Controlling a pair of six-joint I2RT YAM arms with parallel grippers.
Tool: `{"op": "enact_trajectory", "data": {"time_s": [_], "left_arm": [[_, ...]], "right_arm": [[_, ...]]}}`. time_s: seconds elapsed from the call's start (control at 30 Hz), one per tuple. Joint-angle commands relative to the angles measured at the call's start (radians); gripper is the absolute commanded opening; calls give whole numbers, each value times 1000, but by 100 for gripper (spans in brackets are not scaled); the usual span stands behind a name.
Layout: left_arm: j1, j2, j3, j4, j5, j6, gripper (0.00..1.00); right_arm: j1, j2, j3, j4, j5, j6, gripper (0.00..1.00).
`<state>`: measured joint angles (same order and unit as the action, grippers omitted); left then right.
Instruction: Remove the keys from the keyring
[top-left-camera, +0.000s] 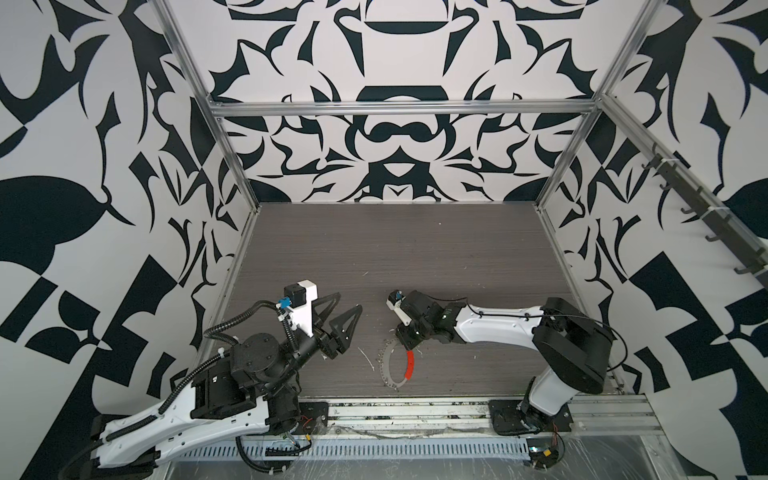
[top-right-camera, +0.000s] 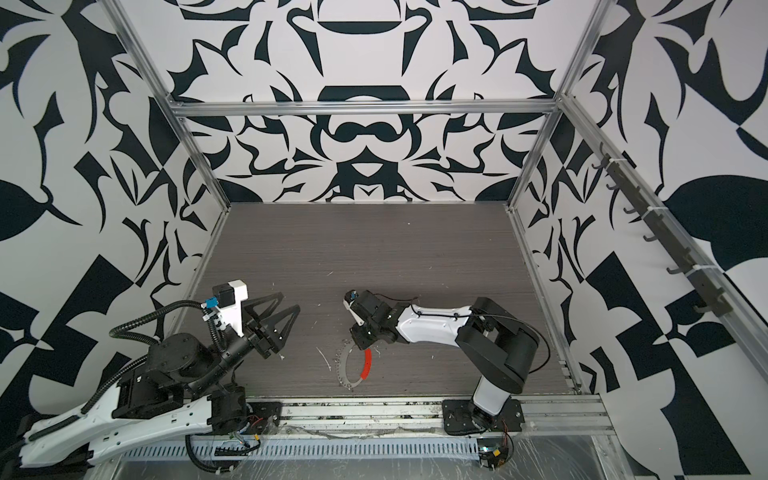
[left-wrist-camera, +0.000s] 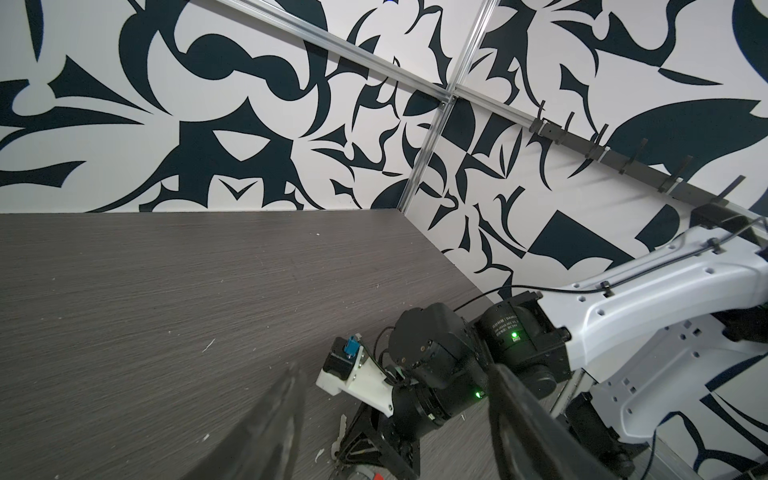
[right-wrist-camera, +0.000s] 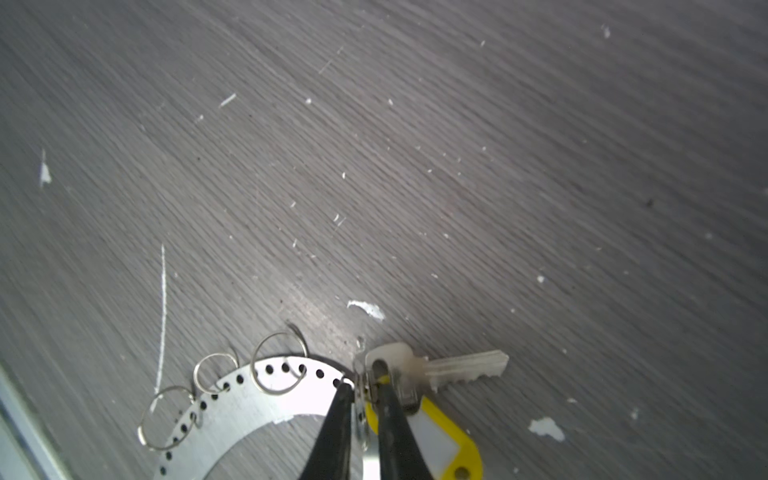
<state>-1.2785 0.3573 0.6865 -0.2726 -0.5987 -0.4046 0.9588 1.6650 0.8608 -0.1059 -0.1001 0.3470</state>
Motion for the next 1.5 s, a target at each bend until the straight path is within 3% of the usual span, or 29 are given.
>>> {"op": "enact_trajectory", "data": {"time_s": [0.0, 0.1, 0.3, 0.77, 1.13, 1.3, 1.47], "left_arm": [[-1, -10, -4, -5, -10, -17, 72], [-1, -9, -5, -9, -11, -17, 72], [-1, 8, -4, -14, -12, -16, 71], [-1, 123, -1, -17, 10, 6, 63], [2, 263, -12, 30, 53, 31, 53], [10, 341, 0, 75, 202, 77, 54], [9, 360, -12, 140, 335, 120, 46]], "right_arm": [[0, -10, 36, 10, 4, 6, 8], [0, -19, 37, 8, 4, 6, 0], [-2, -82, -2, 45, 14, -3, 0], [-24, -548, -238, 275, -22, -80, 0], [-75, -790, -244, 263, -293, -165, 0], [-134, -811, -225, 285, -482, -138, 0], [-153, -798, -217, 334, -585, -99, 0]]}}
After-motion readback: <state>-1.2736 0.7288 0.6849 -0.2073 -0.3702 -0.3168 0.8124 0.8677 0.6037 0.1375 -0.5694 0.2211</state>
